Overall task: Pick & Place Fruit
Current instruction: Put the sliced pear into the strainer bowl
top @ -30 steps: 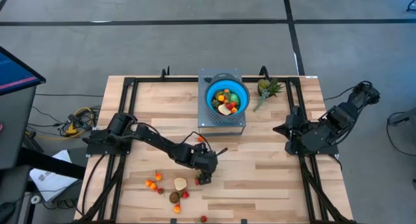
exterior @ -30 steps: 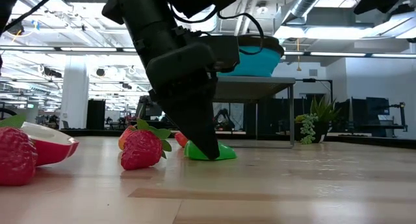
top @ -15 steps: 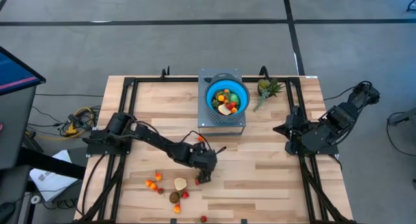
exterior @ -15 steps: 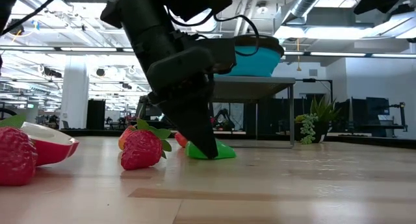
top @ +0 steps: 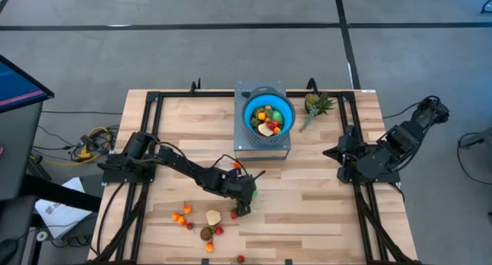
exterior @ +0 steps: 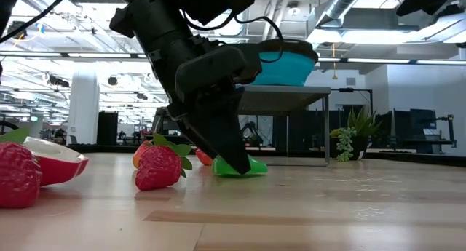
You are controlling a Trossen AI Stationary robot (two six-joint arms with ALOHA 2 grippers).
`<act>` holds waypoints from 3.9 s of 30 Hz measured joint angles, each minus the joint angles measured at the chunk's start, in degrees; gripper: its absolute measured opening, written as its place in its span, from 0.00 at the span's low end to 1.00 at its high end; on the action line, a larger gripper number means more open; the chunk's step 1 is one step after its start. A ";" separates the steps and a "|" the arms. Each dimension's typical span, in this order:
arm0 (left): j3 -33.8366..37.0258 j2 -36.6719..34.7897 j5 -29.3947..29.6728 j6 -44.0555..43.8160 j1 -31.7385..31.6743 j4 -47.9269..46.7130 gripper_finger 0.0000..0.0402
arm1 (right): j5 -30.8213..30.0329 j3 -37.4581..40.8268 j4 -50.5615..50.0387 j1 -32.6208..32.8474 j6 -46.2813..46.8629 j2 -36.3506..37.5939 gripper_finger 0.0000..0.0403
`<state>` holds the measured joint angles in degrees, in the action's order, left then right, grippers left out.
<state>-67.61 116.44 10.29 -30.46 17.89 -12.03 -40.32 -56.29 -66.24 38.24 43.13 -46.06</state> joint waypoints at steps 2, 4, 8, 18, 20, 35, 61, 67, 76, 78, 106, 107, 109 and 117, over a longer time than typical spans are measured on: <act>0.00 0.02 0.01 0.01 0.00 0.02 0.56 | 0.00 0.00 0.00 0.00 0.00 0.00 0.00; 0.00 0.02 0.01 0.00 0.00 0.04 0.55 | 0.00 0.00 0.01 0.00 0.00 0.00 0.00; 0.02 0.02 0.04 0.01 0.00 0.29 0.53 | 0.01 0.00 0.02 0.00 0.00 0.00 0.00; 0.08 0.09 2.54 1.09 0.12 0.70 0.54 | -0.02 0.00 0.09 0.00 -0.04 -0.17 0.00; 0.09 0.11 3.11 1.07 0.13 0.90 0.54 | -0.02 0.00 0.63 0.00 -0.02 -0.17 0.00; 0.11 0.13 4.29 -1.44 0.20 2.37 0.54 | 0.00 0.00 4.34 0.00 -0.04 -0.17 0.00; 0.19 -0.68 4.60 -3.23 0.16 3.32 0.54 | 0.04 0.00 5.40 0.00 -0.13 -0.17 0.00; 0.44 -3.56 4.44 -2.94 0.09 3.04 0.54 | 0.09 0.00 5.37 0.00 -0.14 -0.16 0.00; 0.33 -11.50 5.31 -2.84 0.11 3.57 0.54 | 1.20 0.00 5.35 0.00 -0.16 -0.15 0.00; 0.31 -13.78 5.37 -2.48 0.11 3.61 0.54 | 1.54 0.00 5.31 0.00 -0.17 -0.15 0.00; 0.17 -28.68 15.41 9.43 -18.22 21.44 0.54 | 1.75 0.00 5.01 0.00 -0.20 -0.15 0.00; 0.17 -28.15 14.70 9.55 -19.25 21.87 0.54 | 1.74 0.00 4.99 0.00 -0.20 -0.15 0.00; 0.17 -27.14 13.42 9.66 -20.92 22.94 0.54 | 1.73 0.00 5.00 0.00 -0.20 -0.15 0.00; 0.17 -24.83 10.07 9.68 -24.61 23.50 0.60 | 1.74 0.00 5.00 0.00 -0.20 -0.15 0.00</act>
<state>-67.44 91.62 20.36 -20.78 -6.72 11.47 -38.58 -56.29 -61.24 38.24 42.94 -46.22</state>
